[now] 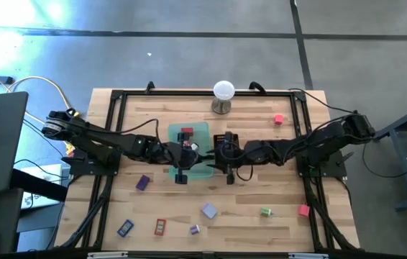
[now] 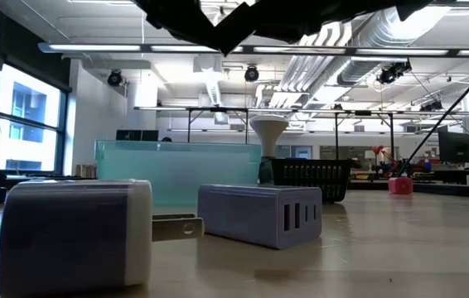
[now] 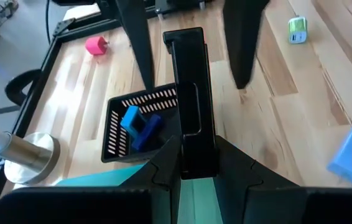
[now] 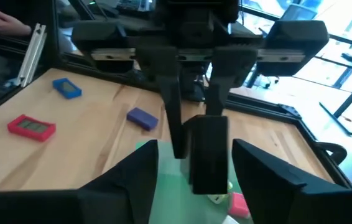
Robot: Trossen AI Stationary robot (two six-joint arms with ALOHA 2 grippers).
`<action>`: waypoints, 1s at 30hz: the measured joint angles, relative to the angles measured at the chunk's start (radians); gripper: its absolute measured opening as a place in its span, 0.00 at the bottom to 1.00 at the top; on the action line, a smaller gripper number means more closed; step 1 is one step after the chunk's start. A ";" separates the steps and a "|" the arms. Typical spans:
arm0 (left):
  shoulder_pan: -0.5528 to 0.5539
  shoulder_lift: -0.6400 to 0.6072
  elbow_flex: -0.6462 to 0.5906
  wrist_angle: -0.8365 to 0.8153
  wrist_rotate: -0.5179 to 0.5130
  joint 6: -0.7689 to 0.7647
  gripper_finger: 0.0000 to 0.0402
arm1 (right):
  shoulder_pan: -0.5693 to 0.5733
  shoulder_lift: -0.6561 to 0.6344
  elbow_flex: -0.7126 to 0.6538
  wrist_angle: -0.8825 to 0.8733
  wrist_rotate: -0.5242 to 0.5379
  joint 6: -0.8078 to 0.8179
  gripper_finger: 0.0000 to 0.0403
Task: Pick & Place Office items
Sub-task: Put the black digital clock into the black bin
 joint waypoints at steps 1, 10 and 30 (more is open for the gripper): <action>0.000 0.000 0.000 0.000 0.000 0.004 0.15 | -0.005 0.000 0.000 -0.001 -0.009 0.000 0.46; 0.020 0.007 0.000 0.001 -0.003 0.034 0.15 | -0.021 0.000 0.000 -0.013 -0.033 -0.059 0.12; 0.015 0.006 0.000 0.085 -0.019 0.018 0.31 | -0.020 -0.001 0.000 -0.042 -0.038 -0.084 0.12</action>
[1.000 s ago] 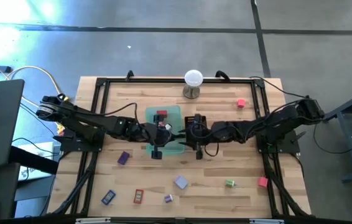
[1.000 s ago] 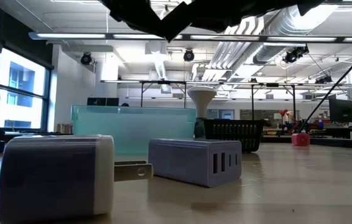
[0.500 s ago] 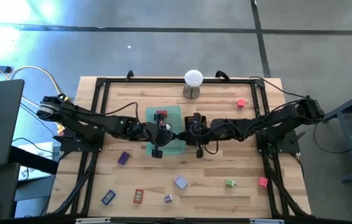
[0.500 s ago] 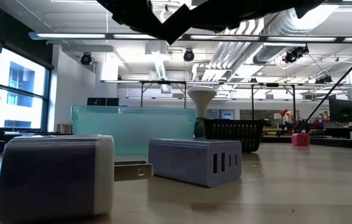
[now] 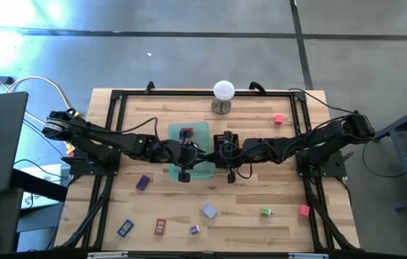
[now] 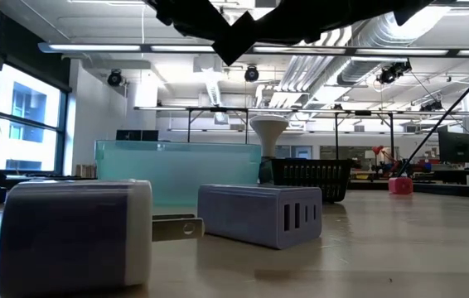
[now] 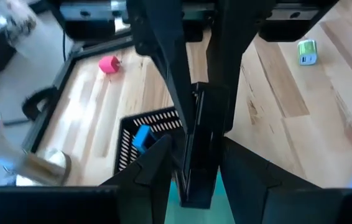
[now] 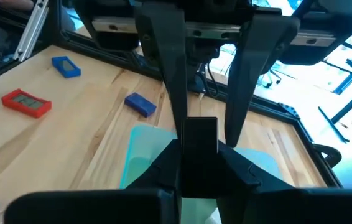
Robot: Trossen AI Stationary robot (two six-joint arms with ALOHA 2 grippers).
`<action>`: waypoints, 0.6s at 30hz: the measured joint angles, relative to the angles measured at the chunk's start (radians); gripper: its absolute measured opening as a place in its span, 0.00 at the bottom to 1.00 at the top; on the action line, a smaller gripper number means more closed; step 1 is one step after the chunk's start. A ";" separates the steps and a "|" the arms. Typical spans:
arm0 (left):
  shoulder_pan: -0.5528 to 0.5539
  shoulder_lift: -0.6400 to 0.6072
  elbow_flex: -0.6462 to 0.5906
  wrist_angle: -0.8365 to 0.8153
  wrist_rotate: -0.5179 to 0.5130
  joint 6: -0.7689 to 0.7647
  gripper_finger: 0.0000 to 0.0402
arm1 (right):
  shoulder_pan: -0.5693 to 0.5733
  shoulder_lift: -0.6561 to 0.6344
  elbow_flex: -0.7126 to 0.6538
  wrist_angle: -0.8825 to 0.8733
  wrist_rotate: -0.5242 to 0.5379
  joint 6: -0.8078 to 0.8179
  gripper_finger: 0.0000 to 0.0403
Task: Pick & Place Office items
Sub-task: Put the black digital clock into the black bin
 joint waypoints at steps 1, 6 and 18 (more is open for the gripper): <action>0.000 0.000 0.000 -0.002 0.000 -0.009 0.31 | 0.000 0.000 0.000 -0.004 0.000 0.001 0.12; 0.000 0.000 0.000 -0.006 0.001 0.016 0.31 | 0.018 0.000 0.000 -0.050 0.067 0.012 0.12; -0.001 -0.004 0.000 -0.127 0.015 -0.042 0.43 | 0.087 -0.071 0.000 -0.514 0.316 0.335 0.12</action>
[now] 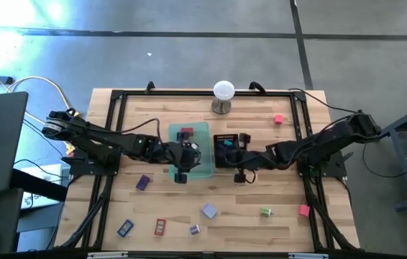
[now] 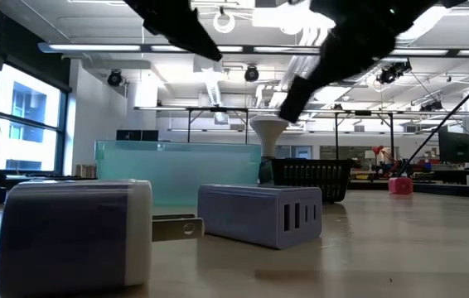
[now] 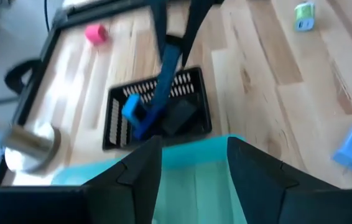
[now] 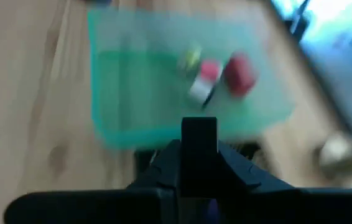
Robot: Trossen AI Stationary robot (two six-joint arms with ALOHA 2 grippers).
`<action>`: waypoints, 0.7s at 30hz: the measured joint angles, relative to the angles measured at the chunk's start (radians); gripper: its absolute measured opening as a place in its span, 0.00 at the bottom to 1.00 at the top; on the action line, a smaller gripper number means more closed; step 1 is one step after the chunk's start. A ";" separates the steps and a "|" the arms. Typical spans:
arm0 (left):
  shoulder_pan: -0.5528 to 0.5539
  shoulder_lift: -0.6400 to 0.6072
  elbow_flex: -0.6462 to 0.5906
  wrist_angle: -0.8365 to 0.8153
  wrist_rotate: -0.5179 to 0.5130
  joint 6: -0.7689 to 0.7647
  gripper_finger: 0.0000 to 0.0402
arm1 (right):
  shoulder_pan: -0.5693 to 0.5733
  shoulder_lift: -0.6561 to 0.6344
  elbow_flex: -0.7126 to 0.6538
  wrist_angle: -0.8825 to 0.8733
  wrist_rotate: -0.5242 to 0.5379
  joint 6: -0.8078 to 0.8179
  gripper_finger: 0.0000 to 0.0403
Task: Pick & Place Office items
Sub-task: Put the black digital clock into the black bin
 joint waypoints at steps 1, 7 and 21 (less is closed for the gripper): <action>0.003 0.000 0.000 -0.015 0.000 -0.012 0.44 | -0.001 -0.005 0.000 -0.062 -0.016 0.066 0.12; 0.012 0.000 0.000 -0.070 0.000 -0.040 0.44 | -0.014 0.013 -0.001 -0.223 -0.129 0.271 0.12; 0.003 0.000 0.000 -0.108 0.088 -0.004 0.44 | -0.148 0.123 0.001 -0.155 -0.304 0.241 0.12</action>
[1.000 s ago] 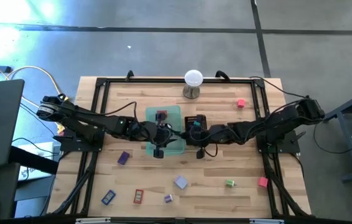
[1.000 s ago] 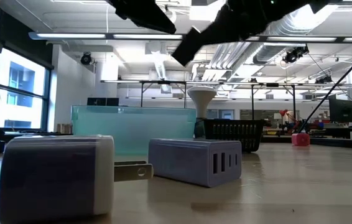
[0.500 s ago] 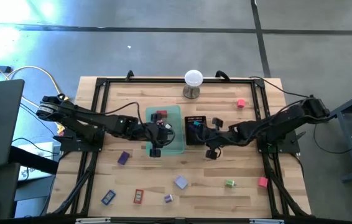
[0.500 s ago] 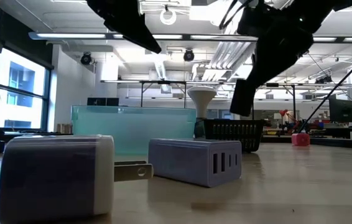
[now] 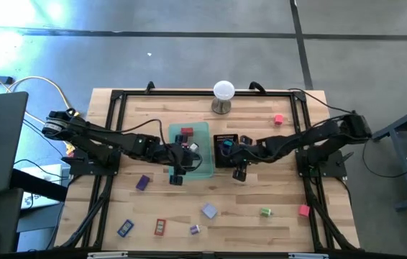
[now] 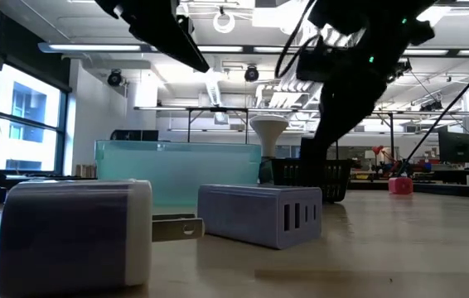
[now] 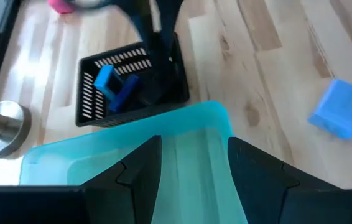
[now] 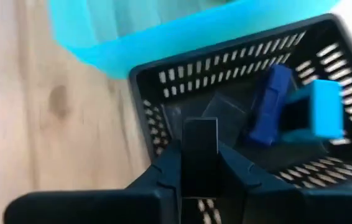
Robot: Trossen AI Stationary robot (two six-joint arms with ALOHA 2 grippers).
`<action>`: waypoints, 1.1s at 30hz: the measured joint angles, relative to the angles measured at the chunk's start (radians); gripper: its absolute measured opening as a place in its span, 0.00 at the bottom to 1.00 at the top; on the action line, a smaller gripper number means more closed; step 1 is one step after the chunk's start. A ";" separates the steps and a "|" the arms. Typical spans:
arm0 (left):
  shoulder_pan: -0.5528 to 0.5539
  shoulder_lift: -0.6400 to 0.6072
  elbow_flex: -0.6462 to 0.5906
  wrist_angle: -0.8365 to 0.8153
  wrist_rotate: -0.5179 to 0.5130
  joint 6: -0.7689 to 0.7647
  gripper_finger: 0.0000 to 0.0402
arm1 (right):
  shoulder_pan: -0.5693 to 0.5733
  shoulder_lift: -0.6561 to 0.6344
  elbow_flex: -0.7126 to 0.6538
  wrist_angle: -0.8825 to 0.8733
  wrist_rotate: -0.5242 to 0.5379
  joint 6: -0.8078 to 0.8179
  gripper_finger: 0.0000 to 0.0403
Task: Pick & Place Office items
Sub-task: Put the black digital clock into the black bin, then put the pink charger adapter into the blue bin
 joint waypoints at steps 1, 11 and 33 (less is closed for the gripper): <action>-0.001 0.000 0.000 -0.004 0.001 -0.001 0.44 | -0.009 0.015 0.000 0.004 -0.001 -0.003 0.12; 0.009 0.000 0.000 -0.049 0.002 -0.016 0.44 | -0.044 0.044 -0.001 0.061 -0.041 -0.011 0.33; 0.009 0.000 0.000 -0.075 0.002 -0.120 0.44 | -0.035 -0.054 -0.001 0.066 -0.116 0.011 0.47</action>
